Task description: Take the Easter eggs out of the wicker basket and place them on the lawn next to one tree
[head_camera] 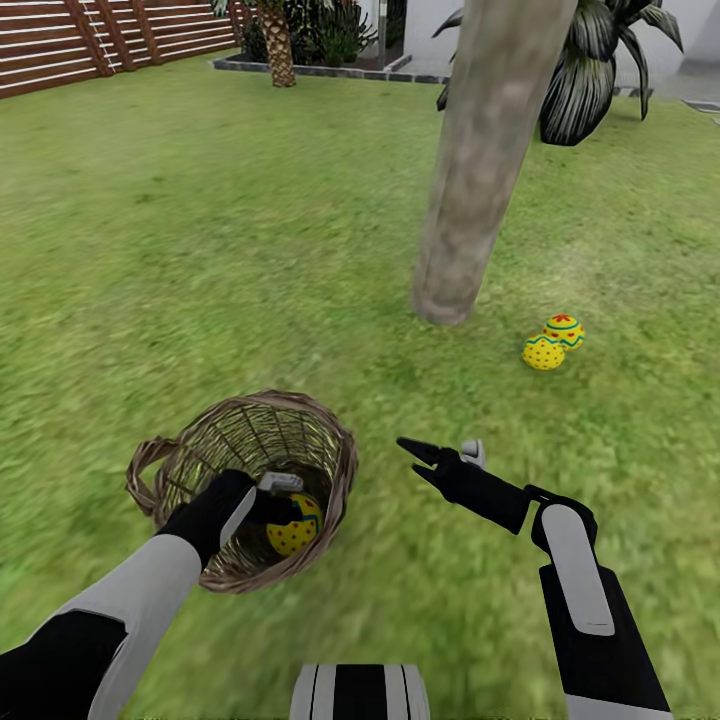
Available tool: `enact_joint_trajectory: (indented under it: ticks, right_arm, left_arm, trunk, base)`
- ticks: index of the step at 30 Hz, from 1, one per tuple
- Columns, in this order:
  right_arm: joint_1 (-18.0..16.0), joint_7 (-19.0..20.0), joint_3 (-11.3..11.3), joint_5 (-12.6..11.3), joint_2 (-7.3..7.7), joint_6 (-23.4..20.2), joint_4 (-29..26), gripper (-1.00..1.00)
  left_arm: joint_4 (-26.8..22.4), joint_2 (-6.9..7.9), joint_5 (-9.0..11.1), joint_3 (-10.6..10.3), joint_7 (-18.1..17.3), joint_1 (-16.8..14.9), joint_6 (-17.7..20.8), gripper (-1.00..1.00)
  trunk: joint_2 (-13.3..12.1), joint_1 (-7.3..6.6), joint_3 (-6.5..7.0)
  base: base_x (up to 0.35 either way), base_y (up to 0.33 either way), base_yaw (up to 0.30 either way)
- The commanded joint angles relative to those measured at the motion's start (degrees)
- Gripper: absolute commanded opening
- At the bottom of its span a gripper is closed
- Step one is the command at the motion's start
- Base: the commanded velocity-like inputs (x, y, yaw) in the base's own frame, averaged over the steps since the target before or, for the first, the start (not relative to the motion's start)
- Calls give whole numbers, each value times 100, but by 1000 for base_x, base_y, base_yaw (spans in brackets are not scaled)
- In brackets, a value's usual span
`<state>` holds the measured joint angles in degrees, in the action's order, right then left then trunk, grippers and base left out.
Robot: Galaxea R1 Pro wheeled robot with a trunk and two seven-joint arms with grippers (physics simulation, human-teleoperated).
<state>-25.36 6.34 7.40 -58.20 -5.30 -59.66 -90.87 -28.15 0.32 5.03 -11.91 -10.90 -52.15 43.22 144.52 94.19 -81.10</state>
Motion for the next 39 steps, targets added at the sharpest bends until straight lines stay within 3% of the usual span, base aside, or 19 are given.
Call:
enact_joint_trajectory:
  ticks: [1, 7, 15, 19, 26, 31, 39]
  right_arm:
    - [-4, 60, 16, 54, -6, -34, -1, 100]
    - [-4, 60, 16, 56, -6, -34, -1, 100]
    - [-4, 60, 16, 62, -6, -34, -1, 100]
    - [-4, 60, 16, 63, -6, -34, -1, 100]
    - [-4, 60, 16, 63, -6, -34, -1, 100]
    - [-4, 60, 16, 63, -6, -34, -1, 100]
    - [-4, 60, 16, 62, -6, -34, -1, 100]
  left_arm:
    - [-6, 4, 50, -23, 4, -1, -21, 100]
    - [-7, 3, 50, -16, -37, 2, -312, 100]
    - [-7, 3, 50, -17, -43, 3, -374, 100]
    - [-7, 3, 50, -14, -44, 4, -435, 100]
    - [-5, 3, 57, -2, -44, 4, -506, 100]
    - [-6, 3, 66, 3, -44, 4, -541, 100]
    - [-7, 3, 68, 20, -44, 4, -657, 100]
  trunk:
    - [3, 1, -27]
    - [5, 4, -49]
    - [5, 4, -49]
    - [10, 14, -137]
    - [10, 14, -137]
    - [17, 27, -248]
    - [18, 30, -270]
  base:
    - [0, 0, 0]
    - [0, 0, 0]
    - [0, 0, 0]
    - [0, 0, 0]
    - [0, 0, 0]
    - [0, 0, 0]
    - [0, 0, 0]
